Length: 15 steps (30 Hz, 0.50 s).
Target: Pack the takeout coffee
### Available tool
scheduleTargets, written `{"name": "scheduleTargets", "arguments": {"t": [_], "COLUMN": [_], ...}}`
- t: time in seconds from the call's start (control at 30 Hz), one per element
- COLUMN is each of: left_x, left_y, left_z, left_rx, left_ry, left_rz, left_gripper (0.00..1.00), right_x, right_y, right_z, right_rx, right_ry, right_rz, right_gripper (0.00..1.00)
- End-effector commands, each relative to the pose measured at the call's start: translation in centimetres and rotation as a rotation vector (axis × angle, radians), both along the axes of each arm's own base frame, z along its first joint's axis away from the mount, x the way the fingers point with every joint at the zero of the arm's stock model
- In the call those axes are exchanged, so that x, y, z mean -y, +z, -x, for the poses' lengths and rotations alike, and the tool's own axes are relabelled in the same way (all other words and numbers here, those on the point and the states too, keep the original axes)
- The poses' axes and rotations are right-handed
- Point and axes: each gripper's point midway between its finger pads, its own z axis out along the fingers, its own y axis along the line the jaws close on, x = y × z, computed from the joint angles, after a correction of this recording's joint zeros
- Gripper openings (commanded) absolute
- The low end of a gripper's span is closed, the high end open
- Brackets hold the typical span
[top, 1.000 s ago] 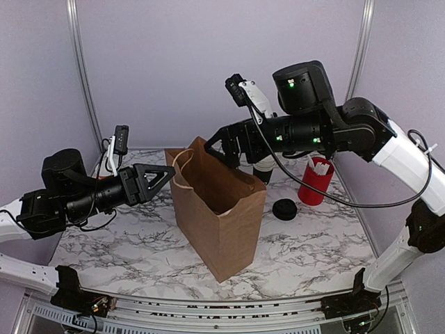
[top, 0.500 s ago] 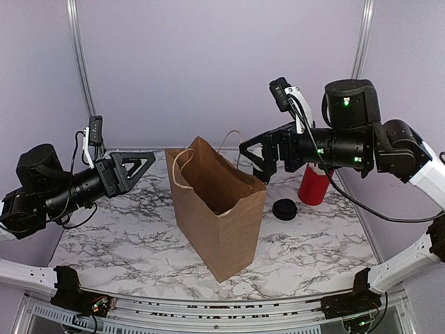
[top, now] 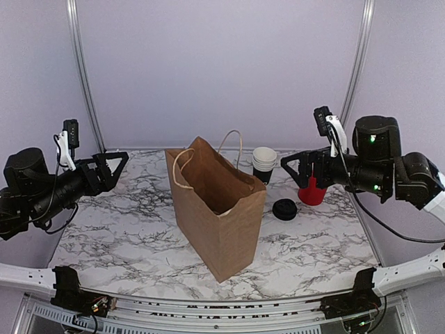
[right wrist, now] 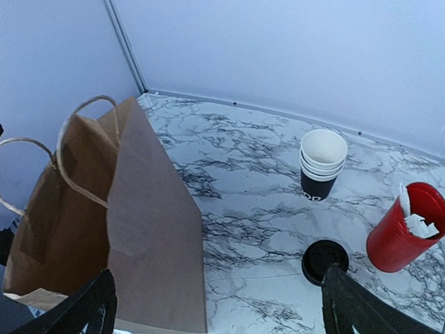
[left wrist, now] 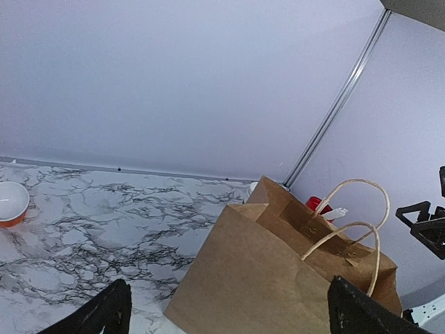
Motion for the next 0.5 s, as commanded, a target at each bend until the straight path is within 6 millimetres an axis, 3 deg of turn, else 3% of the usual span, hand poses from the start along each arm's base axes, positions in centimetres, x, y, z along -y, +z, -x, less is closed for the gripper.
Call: {"name": "scheduleTargets", "arguments": {"t": [0.0, 0.27, 0.47], "left_x": [-3.1, -4.4, -6.4], "left_y": [-0.9, -5.4, -8.9], "left_z": [-1.0, -4.5, -7.0], "left_rx": [0.015, -0.106, -0.202], "left_ry": [0.127, 0.150, 0.183], "left_rz": [-0.131, -0.228, -0.248], "left_gripper": [0.99, 0.99, 0.99], "right_x": [1.4, 4.5, 8.3], "right_y": [-2.0, -5.2, -7.9], "right_z": [-1.5, -3.3, -5.0], "right_rx": [-0.033, -0.068, -0.100], "right_ry": [-0.077, -0.192, -0.345], "right_rz": [-0.023, -0.014, 0.002], "right_gripper": [1.00, 1.00, 1.00]}}
